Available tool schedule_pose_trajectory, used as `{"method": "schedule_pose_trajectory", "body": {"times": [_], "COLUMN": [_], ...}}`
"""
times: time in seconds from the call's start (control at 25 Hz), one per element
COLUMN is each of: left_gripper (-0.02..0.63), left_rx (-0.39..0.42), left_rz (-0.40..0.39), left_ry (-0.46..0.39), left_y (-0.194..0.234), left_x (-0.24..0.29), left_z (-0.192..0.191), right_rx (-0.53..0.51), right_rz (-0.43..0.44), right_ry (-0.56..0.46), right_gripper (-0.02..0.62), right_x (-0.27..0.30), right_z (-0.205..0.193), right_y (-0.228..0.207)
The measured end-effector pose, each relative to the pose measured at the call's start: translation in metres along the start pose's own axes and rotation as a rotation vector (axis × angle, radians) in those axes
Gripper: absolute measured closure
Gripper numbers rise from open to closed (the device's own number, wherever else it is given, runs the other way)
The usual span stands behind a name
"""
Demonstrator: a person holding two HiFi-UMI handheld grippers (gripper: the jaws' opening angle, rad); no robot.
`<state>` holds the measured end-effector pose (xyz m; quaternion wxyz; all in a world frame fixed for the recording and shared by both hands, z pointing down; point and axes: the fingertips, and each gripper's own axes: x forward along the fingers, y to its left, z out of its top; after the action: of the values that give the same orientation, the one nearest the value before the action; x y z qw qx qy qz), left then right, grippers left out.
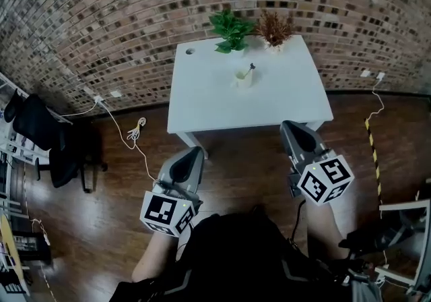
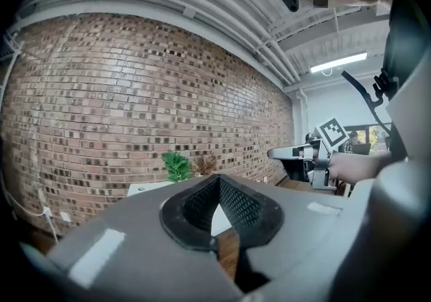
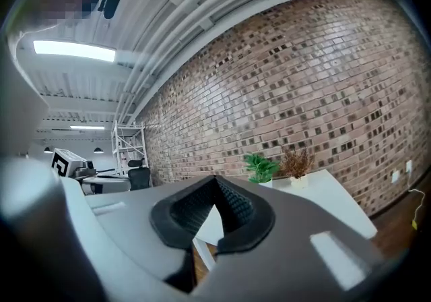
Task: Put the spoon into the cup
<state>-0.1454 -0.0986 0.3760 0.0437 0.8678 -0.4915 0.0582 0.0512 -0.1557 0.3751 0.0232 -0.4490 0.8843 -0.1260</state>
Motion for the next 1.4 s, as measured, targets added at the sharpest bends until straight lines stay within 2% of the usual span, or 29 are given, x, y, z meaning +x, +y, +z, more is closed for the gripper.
{"method": "schedule_pose_trajectory", "body": {"times": [0.12, 0.36, 0.72, 0.88, 1.04, 1.24, 1.4], "left_gripper": [0.612, 0.612, 0.612, 0.612, 0.612, 0.612, 0.612], "left_rx": [-0.013, -0.057, -0.091, -0.106, -0.079, -0.071, -0.075], "left_rz": [-0.022, -0.057, -0.170, -0.170, -0.154, -0.076, -0.034], "left_ry": [0.014, -0.017, -0.053, -0.051, -0.064, -0.078, -0.067], "left_y": [0.017, 0.055, 0.060, 0.058, 0.036, 0.016, 0.004], "left_x": [-0.012, -0.039, -0.052, -0.049, -0.048, -0.042, -0.039], "left_z": [-0.001, -0.012, -0.015, -0.022, -0.014, 0.002, 0.004], "right_rx": [0.010, -0.010, -0.042, -0.070, -0.086, -0.141, -0.130], "right_rz": [-0.030, -0.052, -0.169, -0.213, -0.215, -0.197, -0.177], "right_ry": [0.006, 0.038, 0.078, 0.070, 0.059, 0.047, 0.037], "right_gripper": [0.589, 0.589, 0.589, 0.589, 0.589, 0.589, 0.589], "right_x": [0.006, 0.016, -0.011, -0.033, -0.057, -0.073, -0.080], "right_z": [-0.002, -0.017, -0.019, -0.020, -0.020, -0.007, -0.002], "right_y": [0.019, 0.069, 0.106, 0.101, 0.081, 0.052, 0.034]}}
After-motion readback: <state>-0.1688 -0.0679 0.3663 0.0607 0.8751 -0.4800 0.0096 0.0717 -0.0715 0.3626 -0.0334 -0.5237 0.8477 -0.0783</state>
